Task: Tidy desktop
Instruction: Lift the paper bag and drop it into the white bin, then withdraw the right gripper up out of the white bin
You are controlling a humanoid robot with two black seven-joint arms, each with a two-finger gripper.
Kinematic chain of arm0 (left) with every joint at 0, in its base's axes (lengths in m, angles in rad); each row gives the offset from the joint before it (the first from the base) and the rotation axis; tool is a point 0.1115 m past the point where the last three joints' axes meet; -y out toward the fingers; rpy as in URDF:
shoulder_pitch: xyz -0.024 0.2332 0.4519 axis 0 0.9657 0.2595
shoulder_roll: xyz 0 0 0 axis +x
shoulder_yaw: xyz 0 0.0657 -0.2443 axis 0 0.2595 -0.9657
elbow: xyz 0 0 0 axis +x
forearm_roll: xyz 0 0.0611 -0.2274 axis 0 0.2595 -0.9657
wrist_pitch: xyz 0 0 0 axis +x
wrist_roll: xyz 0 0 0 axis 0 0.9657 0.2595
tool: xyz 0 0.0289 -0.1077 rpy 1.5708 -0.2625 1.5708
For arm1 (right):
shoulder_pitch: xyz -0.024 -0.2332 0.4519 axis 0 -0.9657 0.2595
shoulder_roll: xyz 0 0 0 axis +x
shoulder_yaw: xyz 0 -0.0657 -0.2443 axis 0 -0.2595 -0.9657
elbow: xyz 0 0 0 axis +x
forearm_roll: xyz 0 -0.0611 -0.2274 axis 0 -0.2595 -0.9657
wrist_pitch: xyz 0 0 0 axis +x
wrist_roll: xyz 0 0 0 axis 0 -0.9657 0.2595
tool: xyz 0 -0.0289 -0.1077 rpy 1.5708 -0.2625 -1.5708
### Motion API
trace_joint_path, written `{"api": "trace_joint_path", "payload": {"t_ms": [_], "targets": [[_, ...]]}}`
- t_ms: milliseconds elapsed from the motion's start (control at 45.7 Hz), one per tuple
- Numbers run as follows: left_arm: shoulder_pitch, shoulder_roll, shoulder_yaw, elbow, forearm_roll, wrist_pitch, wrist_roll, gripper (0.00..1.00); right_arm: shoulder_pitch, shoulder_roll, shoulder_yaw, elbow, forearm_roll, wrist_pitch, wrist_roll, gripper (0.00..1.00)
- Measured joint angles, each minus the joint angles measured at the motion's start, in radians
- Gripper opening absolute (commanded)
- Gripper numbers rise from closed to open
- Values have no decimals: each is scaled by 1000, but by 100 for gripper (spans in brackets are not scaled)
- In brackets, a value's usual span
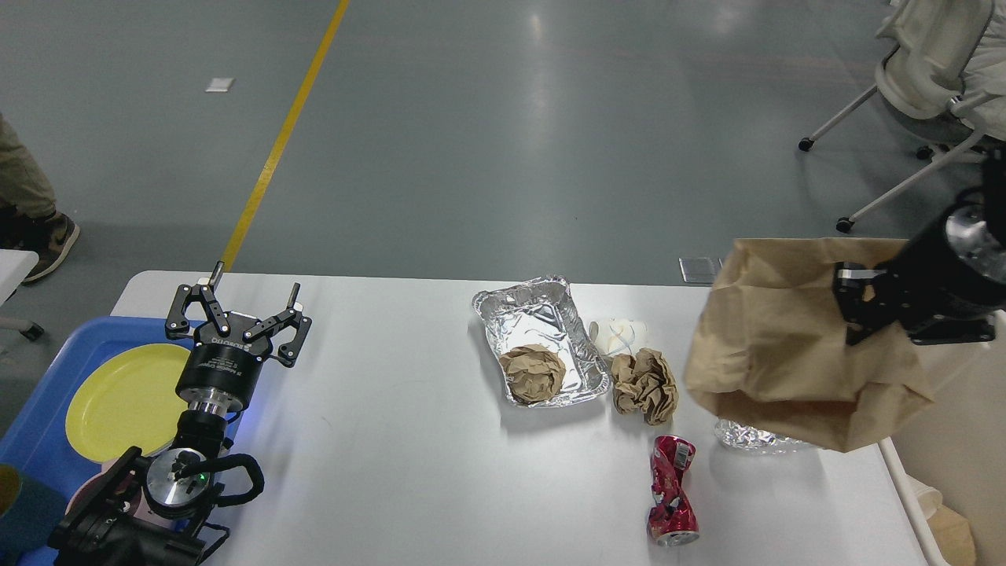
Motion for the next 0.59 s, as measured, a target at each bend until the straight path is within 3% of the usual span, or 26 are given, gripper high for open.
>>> {"api": "trace_joint_path", "payload": {"t_ms": [175, 328, 591], "targets": [[0, 0, 0, 0, 0, -1, 0, 96, -231, -203, 12, -286, -1, -18, -2, 0], [0, 0, 1, 0, 0, -1, 0, 96, -520, -312, 160, -545, -1, -68, -3, 0], [0, 0, 0, 0, 0, -1, 0, 96, -1151, -333, 566, -898, -1, -429, -8, 0]]}}
